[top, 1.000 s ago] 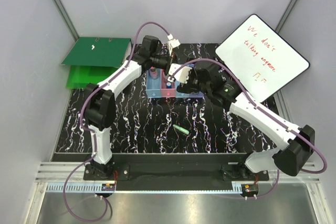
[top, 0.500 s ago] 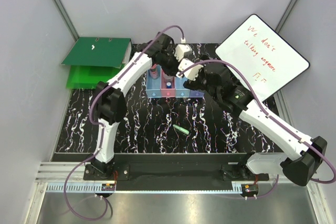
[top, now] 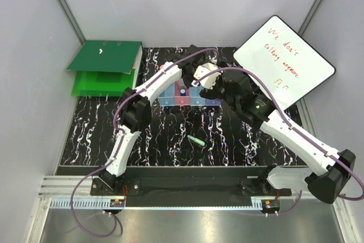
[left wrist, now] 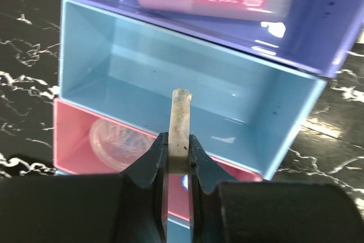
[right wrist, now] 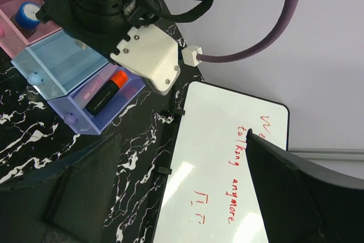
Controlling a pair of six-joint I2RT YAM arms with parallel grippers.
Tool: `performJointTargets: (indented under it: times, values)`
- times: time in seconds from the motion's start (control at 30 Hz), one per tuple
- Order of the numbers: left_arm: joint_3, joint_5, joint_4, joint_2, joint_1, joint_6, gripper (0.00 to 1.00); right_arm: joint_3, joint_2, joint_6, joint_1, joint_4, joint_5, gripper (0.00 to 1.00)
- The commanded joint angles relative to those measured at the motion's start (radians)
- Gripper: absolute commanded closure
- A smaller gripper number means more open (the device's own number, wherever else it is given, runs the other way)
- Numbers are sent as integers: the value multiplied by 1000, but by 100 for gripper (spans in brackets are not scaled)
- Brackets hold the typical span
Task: Sort the stationery into containers
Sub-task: Place the stationery in the storage box.
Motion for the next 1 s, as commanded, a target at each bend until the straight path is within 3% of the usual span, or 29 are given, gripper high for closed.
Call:
performJointTargets:
  times: [0.0, 0.03, 0.07, 0.1, 0.17, 0.2, 0.23, 0.57, 0.8, 0.9, 0.97]
  values:
    - [60, -65, 13, 21, -11, 45, 94, -6, -37, -16, 3, 38, 13, 3]
    - [59, -65, 15, 24, -13, 39, 85, -8, -37, -18, 3, 36, 13, 3]
    - [57, -68, 24, 25, -16, 36, 70, -13, -40, -18, 3, 38, 10, 3]
    - [57, -68, 28, 24, -17, 35, 47, -14, -40, -18, 1, 38, 10, 3]
    - [51, -65, 48, 19, -19, 27, 31, -17, -37, -15, -2, 39, 4, 3]
    - [51, -67, 56, 18, -20, 26, 18, -19, -38, -15, -2, 39, 4, 3]
    - [51, -68, 61, 15, -22, 27, 14, -19, -37, -15, -2, 39, 2, 3]
    - [16, -97, 182, -62, -30, -54, 14, -46, -52, 7, -3, 46, 10, 4]
    - [-205, -126, 321, -332, -20, -226, 15, -92, -116, 56, -3, 26, 36, 6]
    - [-323, -70, 305, -465, -4, -241, 14, -80, -145, 77, -3, -42, -17, 6]
    - [-432, 11, 276, -574, 7, -214, 14, -54, -155, 97, -3, -179, -94, 6]
